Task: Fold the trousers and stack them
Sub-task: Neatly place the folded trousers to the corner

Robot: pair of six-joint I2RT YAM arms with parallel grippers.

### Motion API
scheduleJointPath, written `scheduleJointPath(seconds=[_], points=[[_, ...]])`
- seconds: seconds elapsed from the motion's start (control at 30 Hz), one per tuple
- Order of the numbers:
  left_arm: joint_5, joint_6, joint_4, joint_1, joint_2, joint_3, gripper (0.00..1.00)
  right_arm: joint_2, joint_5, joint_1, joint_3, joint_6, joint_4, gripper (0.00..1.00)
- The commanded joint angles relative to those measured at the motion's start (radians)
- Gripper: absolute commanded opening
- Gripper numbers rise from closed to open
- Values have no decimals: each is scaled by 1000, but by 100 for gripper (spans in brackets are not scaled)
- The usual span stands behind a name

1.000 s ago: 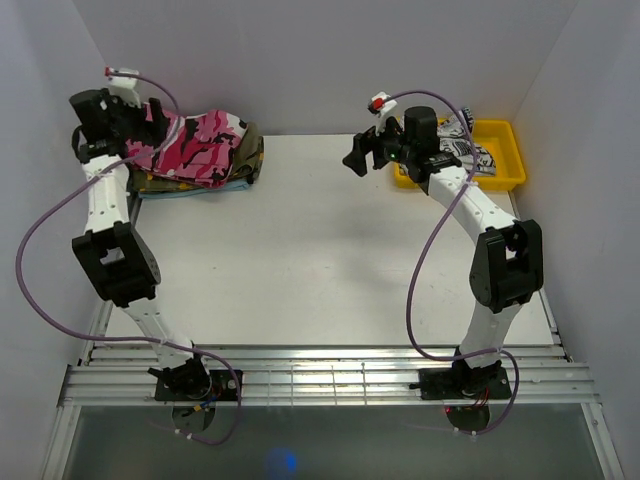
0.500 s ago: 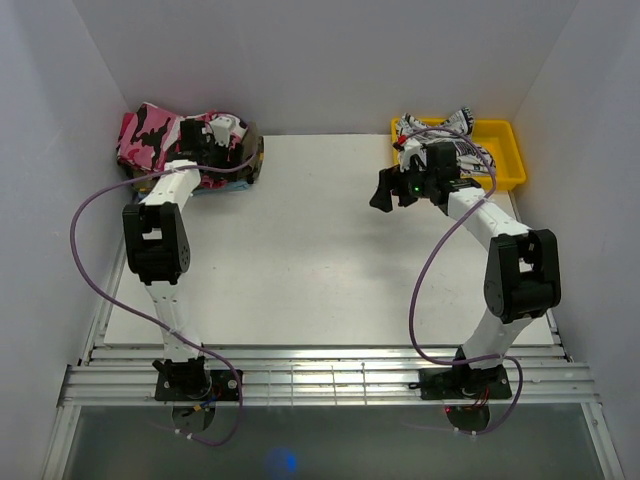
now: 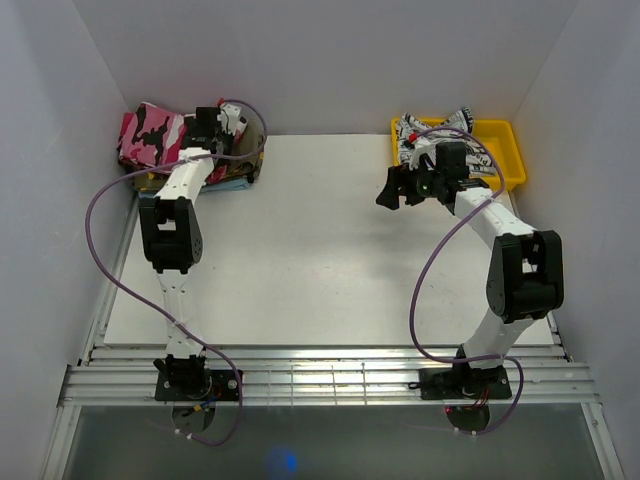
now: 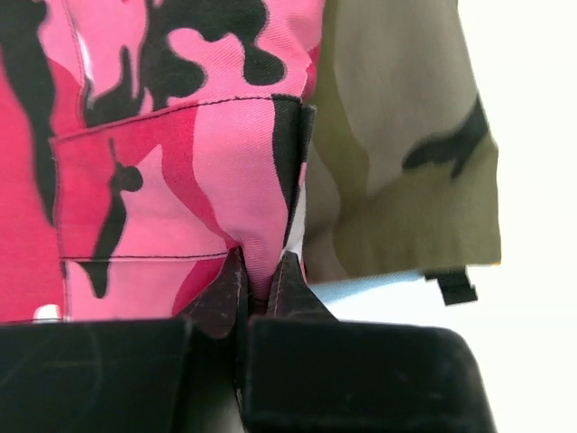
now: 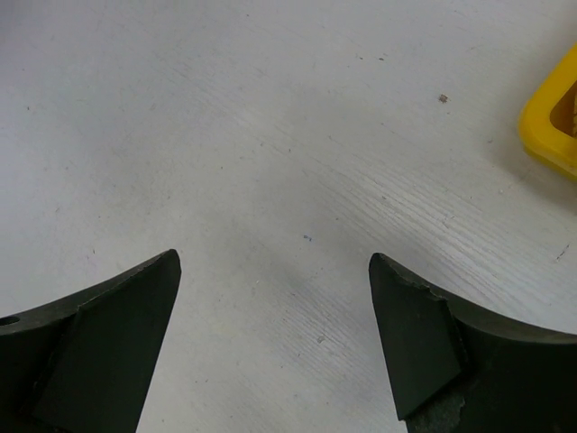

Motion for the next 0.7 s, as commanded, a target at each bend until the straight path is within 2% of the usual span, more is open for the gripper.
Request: scheduleJointPath(seconds=[0.0, 0.13, 0.5, 0.53, 0.57, 0.6, 0.67], points=[[49, -59, -40, 1, 4, 194, 0, -55, -29, -8, -5, 11, 15, 90], [134, -149, -68, -10, -6, 280, 0, -60, -35, -10, -7, 13, 13, 90], [204, -309, -53, -25, 49, 218, 0, -34, -35, -11, -4, 7, -13, 90], [203, -318, -54, -25, 53, 217, 5, -34, -33, -11, -4, 5, -14, 90], [213, -327, -57, -24, 53, 217, 21, -34, -26, -11, 1, 4, -17, 90], [224, -341, -61, -24, 49, 217, 57, -34, -24, -11, 4, 2, -27, 90], [242, -356, -74, -24, 14, 231, 91, -35, -23, -13, 28, -9, -51, 90]])
